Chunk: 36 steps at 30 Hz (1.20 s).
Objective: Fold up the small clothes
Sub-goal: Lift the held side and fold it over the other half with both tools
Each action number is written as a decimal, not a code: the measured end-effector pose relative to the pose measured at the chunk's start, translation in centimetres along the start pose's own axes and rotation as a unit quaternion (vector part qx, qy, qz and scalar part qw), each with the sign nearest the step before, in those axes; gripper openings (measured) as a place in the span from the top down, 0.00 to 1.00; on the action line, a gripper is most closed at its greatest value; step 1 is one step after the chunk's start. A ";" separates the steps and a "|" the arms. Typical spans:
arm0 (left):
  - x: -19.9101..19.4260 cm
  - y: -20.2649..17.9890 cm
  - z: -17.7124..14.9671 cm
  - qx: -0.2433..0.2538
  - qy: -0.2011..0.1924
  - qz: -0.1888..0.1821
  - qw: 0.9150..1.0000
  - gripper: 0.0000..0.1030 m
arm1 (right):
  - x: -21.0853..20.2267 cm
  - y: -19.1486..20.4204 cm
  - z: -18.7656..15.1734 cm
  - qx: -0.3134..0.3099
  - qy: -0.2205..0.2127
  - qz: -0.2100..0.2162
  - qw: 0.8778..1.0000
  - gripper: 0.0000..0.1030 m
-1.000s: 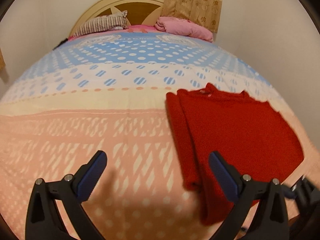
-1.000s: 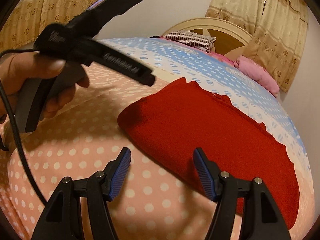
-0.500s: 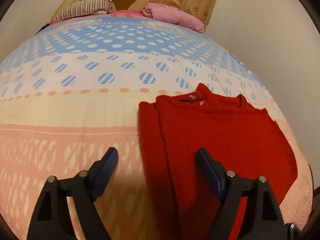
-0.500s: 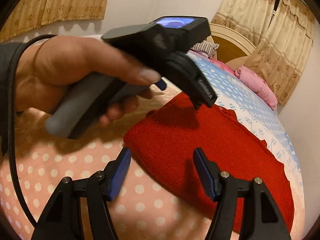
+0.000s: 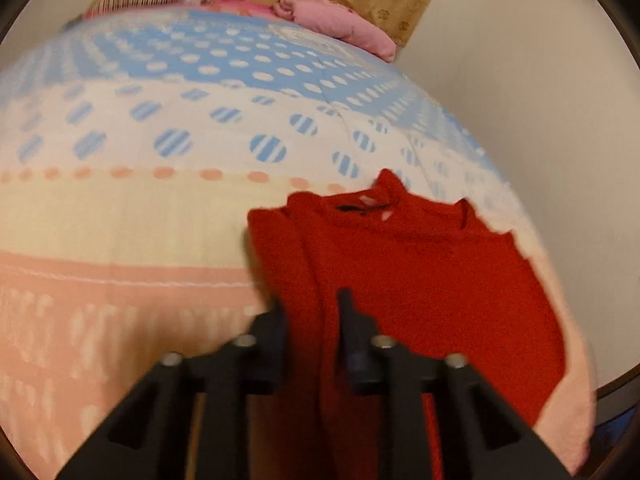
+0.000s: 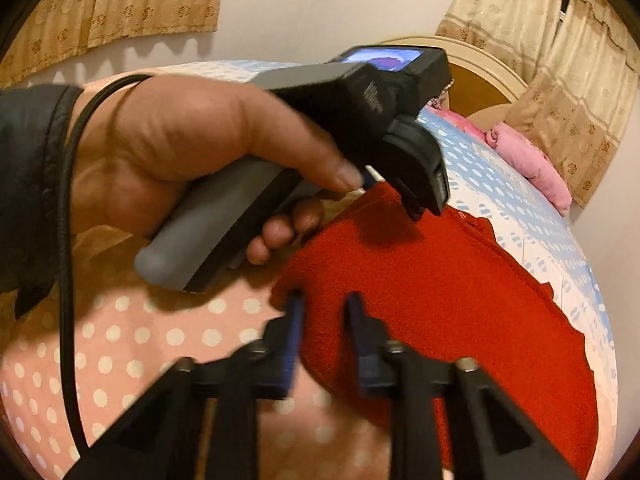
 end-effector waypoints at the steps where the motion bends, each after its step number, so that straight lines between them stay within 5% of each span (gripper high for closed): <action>1: 0.0 0.1 0.1 -0.006 0.001 -0.003 1.000 0.82 | -0.3 -0.1 0.0 0.001 -0.006 0.001 1.000 0.91; 14: -1.8 -1.8 1.3 -0.036 0.000 -0.005 0.999 0.85 | -4.0 -5.7 -0.9 0.122 -0.049 0.033 0.991 0.94; 26: -3.6 -10.6 3.7 -0.007 -0.027 -0.037 0.999 0.85 | -8.4 -11.3 -2.7 0.217 -0.099 0.036 0.971 0.94; 36: -0.9 -17.0 4.0 0.016 -0.015 -0.052 0.998 0.85 | -10.1 -16.1 -6.6 0.285 -0.107 0.026 0.952 0.94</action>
Point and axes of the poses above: each gripper's, at about its wrist camera, not at the fingertips, and x roughly the way its jaws point, y to its left, z to its top, the point moved 9 cm from there along x, roughly the way its jaws point
